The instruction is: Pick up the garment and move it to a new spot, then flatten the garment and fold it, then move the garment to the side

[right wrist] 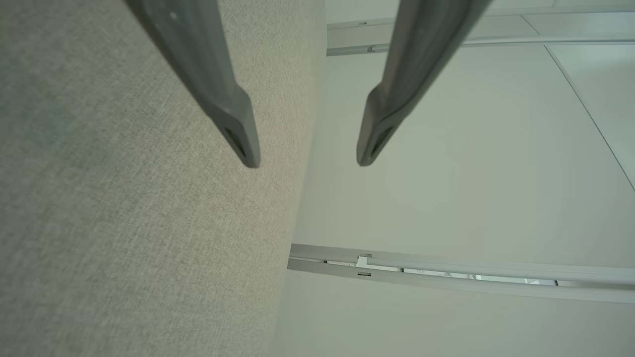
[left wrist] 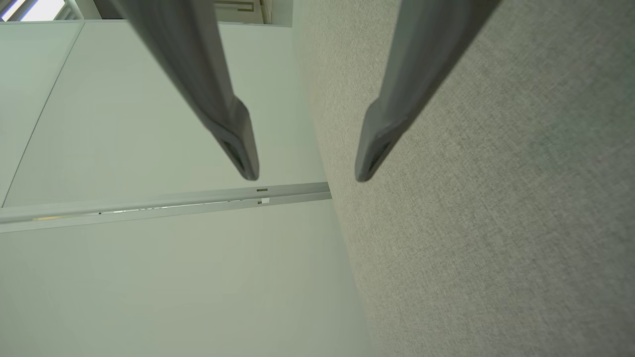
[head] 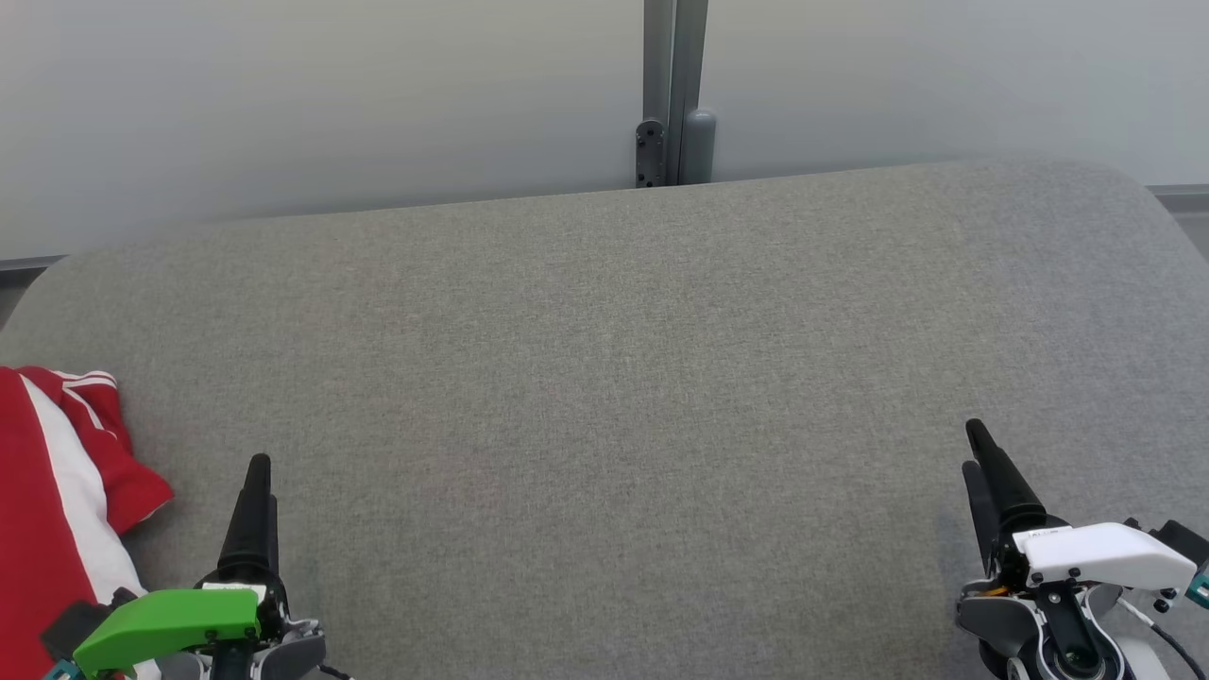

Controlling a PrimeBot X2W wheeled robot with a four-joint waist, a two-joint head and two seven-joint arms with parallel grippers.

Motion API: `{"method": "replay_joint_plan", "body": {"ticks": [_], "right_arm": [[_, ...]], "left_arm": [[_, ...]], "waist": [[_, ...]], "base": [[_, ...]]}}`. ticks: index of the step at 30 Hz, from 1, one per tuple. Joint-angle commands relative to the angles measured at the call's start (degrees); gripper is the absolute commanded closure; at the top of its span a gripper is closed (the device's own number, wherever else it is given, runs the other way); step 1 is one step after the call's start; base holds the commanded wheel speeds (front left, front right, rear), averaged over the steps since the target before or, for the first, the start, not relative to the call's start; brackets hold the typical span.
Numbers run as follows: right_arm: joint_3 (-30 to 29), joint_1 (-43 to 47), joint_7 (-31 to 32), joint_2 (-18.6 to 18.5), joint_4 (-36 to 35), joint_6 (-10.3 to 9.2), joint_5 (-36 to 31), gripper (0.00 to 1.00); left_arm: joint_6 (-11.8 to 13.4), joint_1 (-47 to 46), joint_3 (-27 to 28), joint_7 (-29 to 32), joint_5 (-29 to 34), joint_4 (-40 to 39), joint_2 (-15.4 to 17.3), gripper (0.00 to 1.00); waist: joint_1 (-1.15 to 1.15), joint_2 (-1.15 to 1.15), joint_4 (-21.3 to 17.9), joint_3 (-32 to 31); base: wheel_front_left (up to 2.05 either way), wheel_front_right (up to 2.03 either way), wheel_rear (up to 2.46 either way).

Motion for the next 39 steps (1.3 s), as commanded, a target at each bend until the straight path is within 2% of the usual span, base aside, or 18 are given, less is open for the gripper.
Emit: {"method": "replay_joint_plan", "body": {"ticks": [1, 16, 39], "right_arm": [[0.23, -1.53, -0.59, -0.57, -1.19, 0.03, -2.24, 0.0], [2.14, -2.03, -4.19, -0.52, -0.76, 0.03, -19.74, 0.0], [2.31, -2.71, -8.89, 0.07, -1.57, 0.04, -41.6, 0.0]], "left_arm": [[0.0, -1.48, 0.0, -0.55, 2.47, -0.71, 0.53, 0.0], [0.0, -1.87, 0.21, -4.16, 21.51, -0.04, 0.37, 0.0], [0.65, -2.2, 0.03, -8.83, 42.26, -0.63, 0.5, 0.0]], "waist": [[0.0, 0.0, 0.02, 0.02], [0.0, 0.0, 0.19, 0.36], [0.0, 0.0, 0.48, 0.61]], "base": [[0.0, 0.0, 0.0], [0.0, 0.0, 0.0], [0.0, 0.0, 0.0]]}}
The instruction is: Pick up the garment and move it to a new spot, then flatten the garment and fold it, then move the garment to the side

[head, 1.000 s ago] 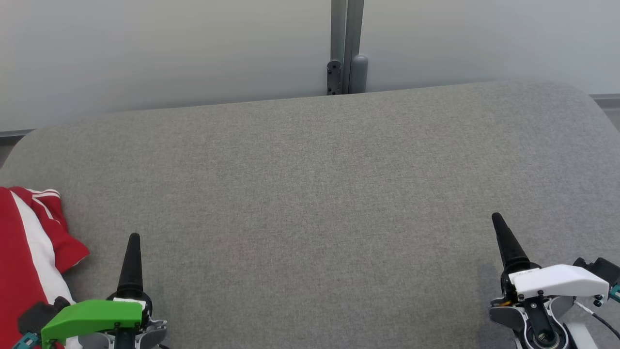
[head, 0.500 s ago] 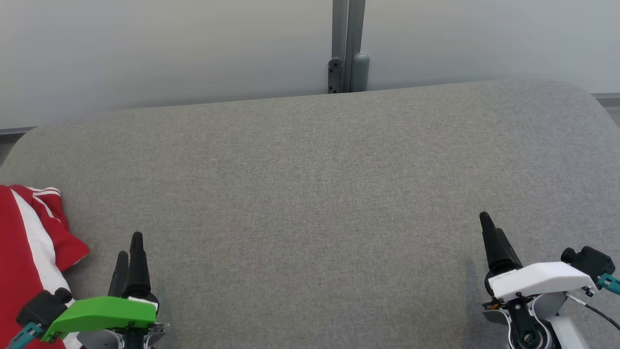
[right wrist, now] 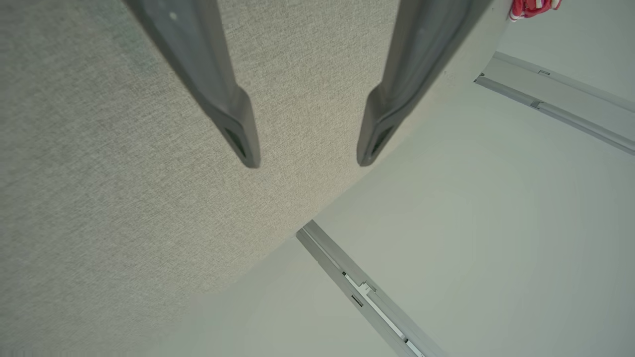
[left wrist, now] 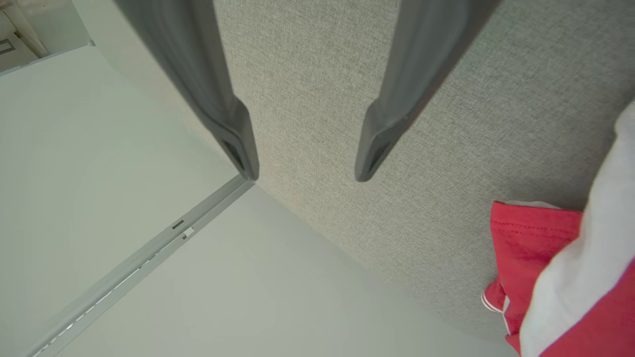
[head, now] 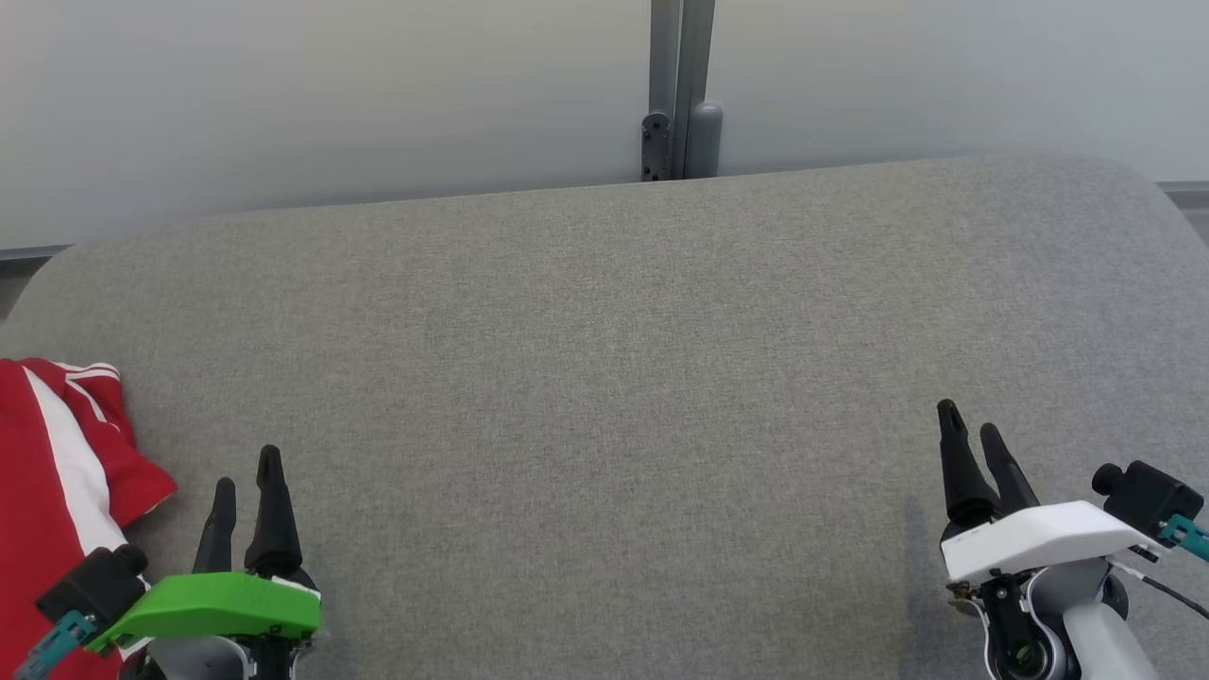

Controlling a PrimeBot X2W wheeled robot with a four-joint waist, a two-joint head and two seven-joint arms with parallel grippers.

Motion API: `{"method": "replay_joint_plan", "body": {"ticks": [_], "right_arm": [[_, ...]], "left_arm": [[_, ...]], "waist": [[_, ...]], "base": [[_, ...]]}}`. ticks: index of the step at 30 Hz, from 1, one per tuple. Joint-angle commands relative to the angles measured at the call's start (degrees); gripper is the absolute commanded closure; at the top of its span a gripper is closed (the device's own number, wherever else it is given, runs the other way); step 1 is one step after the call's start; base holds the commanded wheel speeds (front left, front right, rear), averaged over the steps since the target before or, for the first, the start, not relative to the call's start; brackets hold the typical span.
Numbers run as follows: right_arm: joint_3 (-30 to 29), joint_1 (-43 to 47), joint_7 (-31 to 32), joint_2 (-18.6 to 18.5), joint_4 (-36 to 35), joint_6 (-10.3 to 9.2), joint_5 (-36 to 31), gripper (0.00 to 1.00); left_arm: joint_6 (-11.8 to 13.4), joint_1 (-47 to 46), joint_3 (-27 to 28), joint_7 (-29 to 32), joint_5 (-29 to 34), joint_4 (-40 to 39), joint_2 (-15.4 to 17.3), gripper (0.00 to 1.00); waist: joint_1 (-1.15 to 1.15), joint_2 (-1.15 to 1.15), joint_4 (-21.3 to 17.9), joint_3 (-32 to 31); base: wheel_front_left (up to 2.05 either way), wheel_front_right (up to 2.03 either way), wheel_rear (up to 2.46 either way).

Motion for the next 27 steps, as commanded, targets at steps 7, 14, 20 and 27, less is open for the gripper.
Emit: {"method": "replay_joint_plan", "body": {"ticks": [7, 14, 20, 27], "right_arm": [[-0.55, -1.57, -1.64, -0.11, -0.87, 0.04, -6.82, 0.0], [-0.19, -1.53, -2.75, -0.06, -0.14, 0.04, -11.52, 0.0], [0.94, -1.49, -3.64, -0.07, 0.85, 0.04, -15.51, 0.0], [2.0, -1.85, -4.62, -0.12, 1.18, 0.04, -20.21, 0.0]], "left_arm": [[0.48, -1.6, -0.25, -1.66, 6.66, -1.07, 0.53, 0.0], [0.88, -1.37, -0.47, -2.74, 11.41, -0.91, 0.56, 0.0], [0.92, -1.08, -0.95, -3.6, 15.3, -0.61, 0.59, 0.0], [1.2, -0.86, -1.32, -4.6, 19.64, -0.26, 0.63, 0.0]], "waist": [[0.0, 0.0, 0.08, 0.06], [0.0, 0.0, 0.14, 0.13], [0.0, 0.0, 0.28, 0.03], [0.0, 0.0, 0.31, 0.06]], "base": [[0.0, 0.0, 0.0], [0.0, 0.0, 0.0], [0.0, 0.0, 0.0], [0.0, 0.0, 0.0]]}}
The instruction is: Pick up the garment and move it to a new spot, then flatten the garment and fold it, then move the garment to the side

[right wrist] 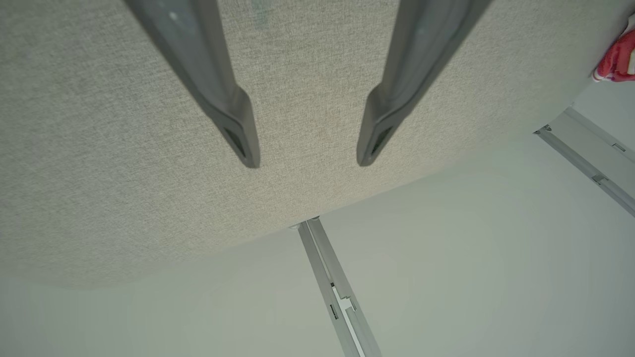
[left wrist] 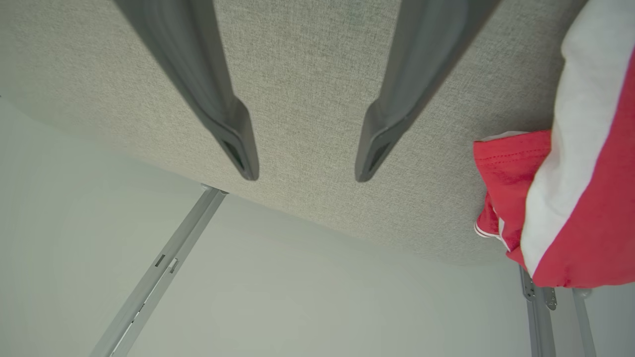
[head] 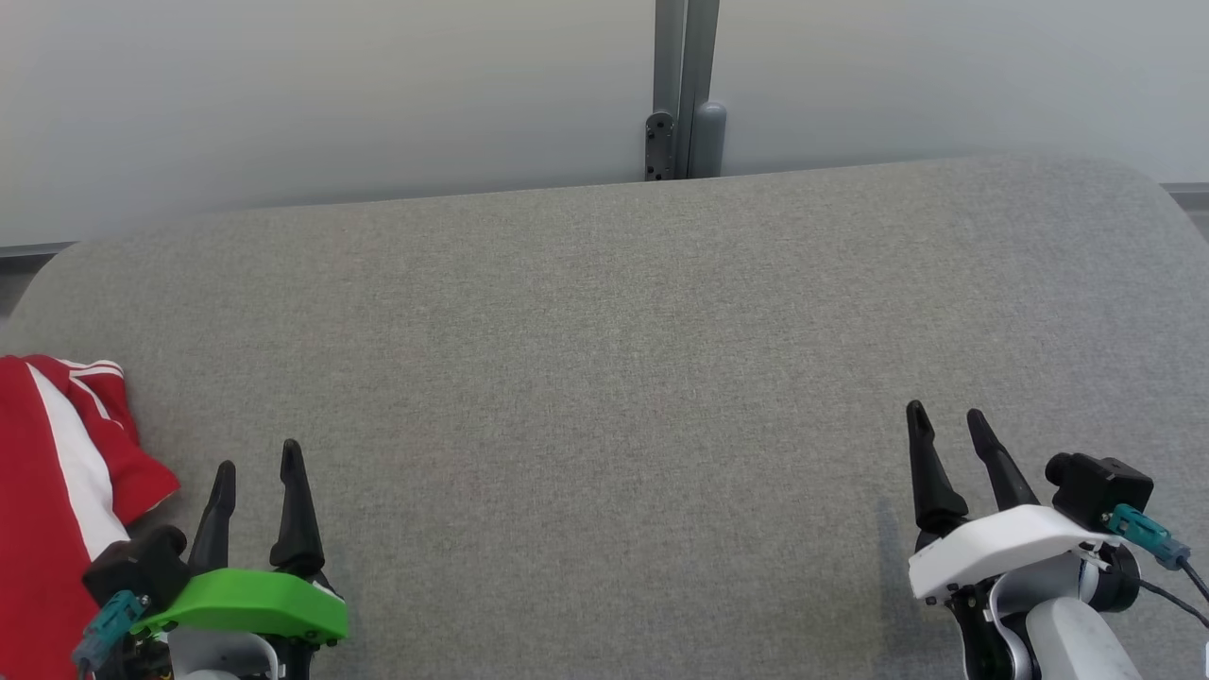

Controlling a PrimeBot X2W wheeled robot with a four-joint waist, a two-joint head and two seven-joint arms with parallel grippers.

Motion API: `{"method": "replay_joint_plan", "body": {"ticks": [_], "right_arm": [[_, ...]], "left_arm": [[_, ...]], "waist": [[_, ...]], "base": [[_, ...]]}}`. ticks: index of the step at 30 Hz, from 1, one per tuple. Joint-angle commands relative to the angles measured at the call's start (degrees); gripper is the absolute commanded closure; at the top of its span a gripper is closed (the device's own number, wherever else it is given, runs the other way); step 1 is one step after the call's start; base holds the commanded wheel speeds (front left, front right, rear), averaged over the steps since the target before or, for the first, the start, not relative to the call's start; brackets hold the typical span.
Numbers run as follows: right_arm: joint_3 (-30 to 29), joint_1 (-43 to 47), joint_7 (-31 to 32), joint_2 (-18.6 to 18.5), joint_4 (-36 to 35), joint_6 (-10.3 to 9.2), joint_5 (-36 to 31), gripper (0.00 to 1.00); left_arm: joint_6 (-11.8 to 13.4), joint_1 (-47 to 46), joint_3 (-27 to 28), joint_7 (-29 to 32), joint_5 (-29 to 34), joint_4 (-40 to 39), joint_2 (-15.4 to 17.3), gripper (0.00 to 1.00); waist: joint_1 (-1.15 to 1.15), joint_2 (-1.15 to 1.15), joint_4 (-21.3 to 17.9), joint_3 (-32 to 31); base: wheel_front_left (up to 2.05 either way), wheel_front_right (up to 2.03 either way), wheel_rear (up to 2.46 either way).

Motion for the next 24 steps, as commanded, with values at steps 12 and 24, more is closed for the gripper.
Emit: {"method": "replay_joint_plan", "body": {"ticks": [12, 24], "right_arm": [[-0.71, -1.17, -1.96, -0.32, 0.34, 0.03, -7.34, 0.0], [-2.11, -0.98, -3.44, -0.37, 0.37, 0.04, -12.92, 0.0]], "left_arm": [[0.58, -0.05, -0.17, -1.94, 7.69, 0.51, 0.52, 0.0], [0.21, 0.29, -0.27, -3.35, 12.84, 1.03, 0.57, 0.0]], "waist": [[0.0, 0.0, -0.07, -0.49], [0.0, 0.0, -0.15, -0.66]], "base": [[0.0, 0.0, 0.0], [0.0, 0.0, 0.0]]}}
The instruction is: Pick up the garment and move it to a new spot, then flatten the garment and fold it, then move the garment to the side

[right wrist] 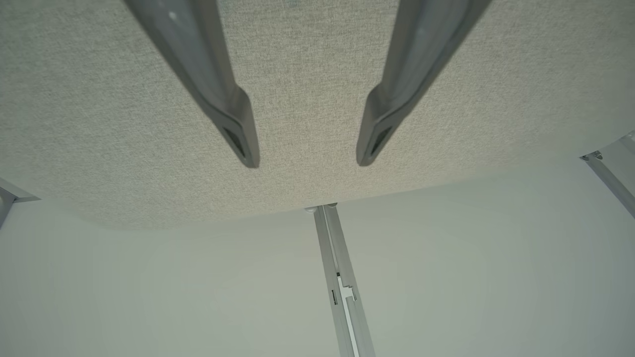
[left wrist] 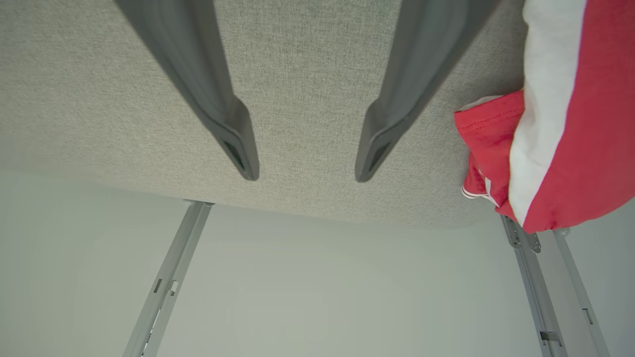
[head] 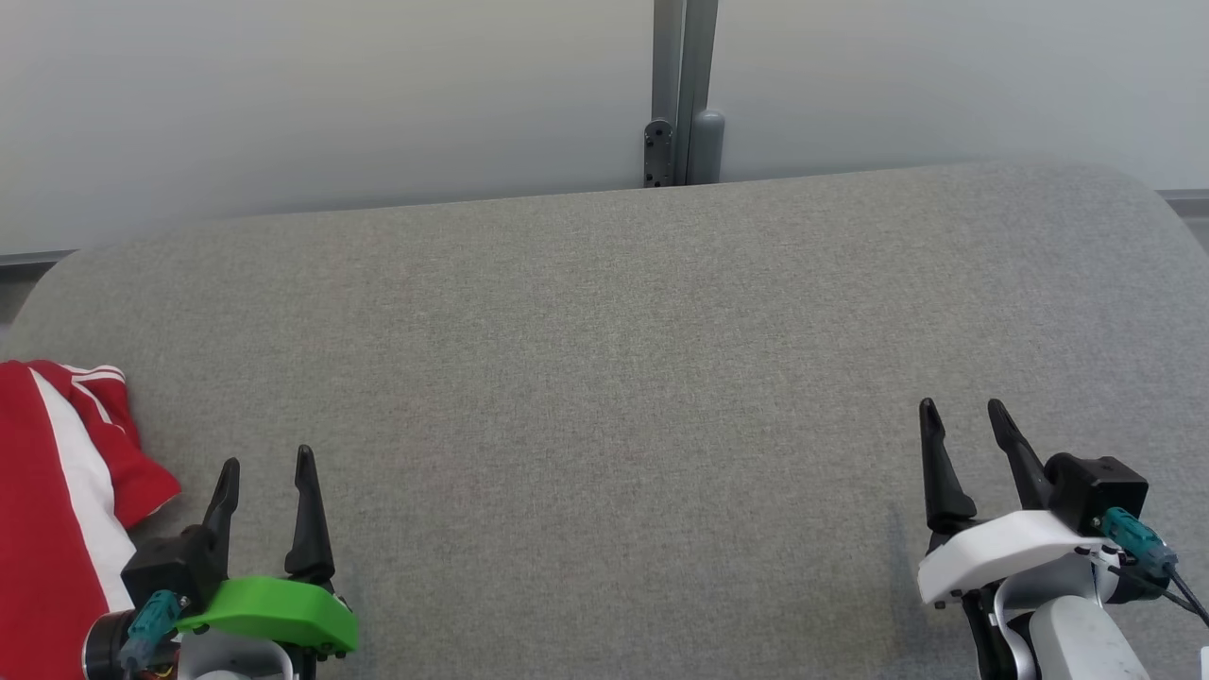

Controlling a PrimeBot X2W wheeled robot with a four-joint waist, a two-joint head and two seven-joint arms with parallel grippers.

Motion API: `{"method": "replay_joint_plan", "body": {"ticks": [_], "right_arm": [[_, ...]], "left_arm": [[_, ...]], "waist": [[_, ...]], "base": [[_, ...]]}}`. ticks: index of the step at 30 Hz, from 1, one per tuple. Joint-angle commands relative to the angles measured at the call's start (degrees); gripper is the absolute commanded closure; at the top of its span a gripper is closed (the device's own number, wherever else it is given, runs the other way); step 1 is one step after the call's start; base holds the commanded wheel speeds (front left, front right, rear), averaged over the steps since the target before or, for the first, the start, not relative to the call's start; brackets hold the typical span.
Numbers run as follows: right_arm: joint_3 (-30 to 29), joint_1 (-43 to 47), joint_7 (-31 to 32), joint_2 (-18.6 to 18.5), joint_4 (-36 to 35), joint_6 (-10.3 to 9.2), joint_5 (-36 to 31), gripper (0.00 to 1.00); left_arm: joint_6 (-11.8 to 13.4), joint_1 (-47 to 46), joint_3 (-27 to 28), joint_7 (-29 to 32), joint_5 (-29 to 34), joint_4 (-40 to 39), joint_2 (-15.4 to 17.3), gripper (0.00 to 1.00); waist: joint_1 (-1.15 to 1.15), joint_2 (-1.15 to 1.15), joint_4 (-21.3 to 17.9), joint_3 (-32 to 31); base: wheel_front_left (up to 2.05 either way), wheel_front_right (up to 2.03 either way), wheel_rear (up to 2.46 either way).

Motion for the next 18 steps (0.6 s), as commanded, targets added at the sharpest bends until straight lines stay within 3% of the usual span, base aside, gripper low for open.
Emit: {"method": "replay_joint_plan", "body": {"ticks": [1, 18], "right_arm": [[0.17, -0.81, -0.53, -0.27, -0.22, 0.04, -1.61, 0.0], [0.34, -1.11, -2.3, -0.33, 0.82, 0.03, -7.95, 0.0]], "left_arm": [[-0.25, 0.17, -0.03, -0.43, 1.57, -0.05, 0.45, 0.0], [-0.11, -0.04, -0.18, -2.17, 8.01, 0.6, 0.51, 0.0]], "waist": [[0.0, 0.0, 0.0, 0.02], [0.0, 0.0, 0.38, 0.15]], "base": [[0.0, 0.0, 0.0], [0.0, 0.0, 0.0]]}}
